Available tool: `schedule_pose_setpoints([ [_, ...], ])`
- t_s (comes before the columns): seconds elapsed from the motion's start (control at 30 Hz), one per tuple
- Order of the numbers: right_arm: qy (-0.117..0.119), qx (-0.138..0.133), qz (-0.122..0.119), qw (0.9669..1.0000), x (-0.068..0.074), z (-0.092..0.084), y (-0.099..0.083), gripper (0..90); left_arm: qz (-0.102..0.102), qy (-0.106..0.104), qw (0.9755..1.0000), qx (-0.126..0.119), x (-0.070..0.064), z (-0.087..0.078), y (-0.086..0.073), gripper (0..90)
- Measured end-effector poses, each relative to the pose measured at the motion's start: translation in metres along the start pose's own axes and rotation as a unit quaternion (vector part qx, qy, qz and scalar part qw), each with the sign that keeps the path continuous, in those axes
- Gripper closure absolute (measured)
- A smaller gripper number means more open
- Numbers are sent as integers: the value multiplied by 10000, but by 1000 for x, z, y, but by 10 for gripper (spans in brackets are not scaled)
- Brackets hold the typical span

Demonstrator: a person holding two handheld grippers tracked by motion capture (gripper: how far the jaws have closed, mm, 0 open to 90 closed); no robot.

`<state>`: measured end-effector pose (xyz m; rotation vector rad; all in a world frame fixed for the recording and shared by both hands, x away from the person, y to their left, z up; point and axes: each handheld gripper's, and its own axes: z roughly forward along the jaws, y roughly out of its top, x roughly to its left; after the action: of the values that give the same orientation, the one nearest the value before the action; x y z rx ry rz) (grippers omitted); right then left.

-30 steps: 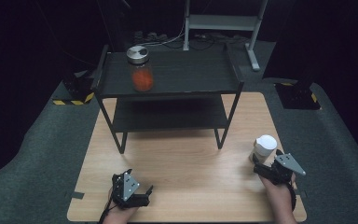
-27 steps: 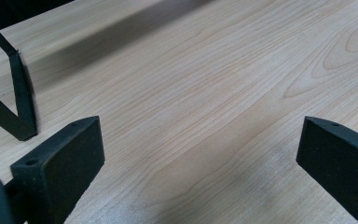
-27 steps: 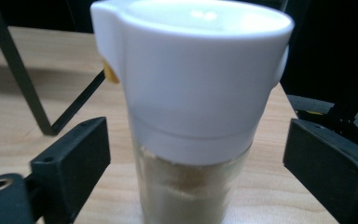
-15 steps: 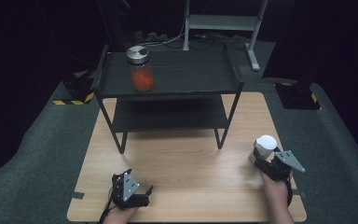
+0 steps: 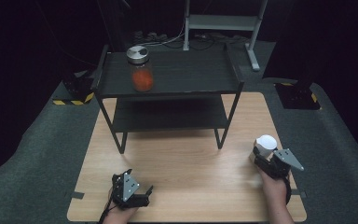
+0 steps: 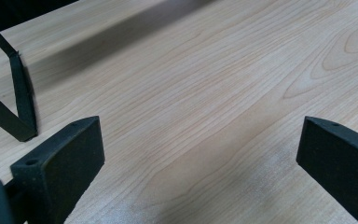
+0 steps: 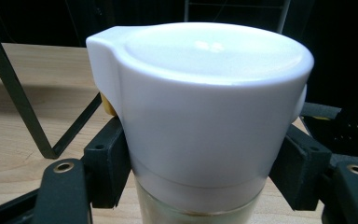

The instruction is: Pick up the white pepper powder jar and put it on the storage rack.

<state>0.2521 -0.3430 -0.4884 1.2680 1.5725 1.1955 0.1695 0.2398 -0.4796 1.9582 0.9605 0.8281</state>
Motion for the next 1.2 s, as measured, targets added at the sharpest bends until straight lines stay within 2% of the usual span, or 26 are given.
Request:
schedule_pose_setpoints([
  [0.3, -24, -23, -40, 10000, 2, -2, 0, 300, -19, -14, 10000, -9, 1, 0, 0, 9],
  [0.43, 28, -119, -76, 9999, 2, -7, 1, 300, -15, -17, 10000, -2, 1, 0, 0, 9],
  [0.6, 156, -217, -162, 9995, 3, -16, 4, 300, -6, -28, 10000, -11, 1, 0, 0, 9],
  [0.97, 432, -381, -170, 9982, 7, -37, 7, 300, 2, -64, 10000, -13, 2, 0, 0, 9],
  [1.2, 654, -519, -237, 9962, 11, -50, 9, 300, -6, -59, 10000, -10, 2, 0, 0, 9],
])
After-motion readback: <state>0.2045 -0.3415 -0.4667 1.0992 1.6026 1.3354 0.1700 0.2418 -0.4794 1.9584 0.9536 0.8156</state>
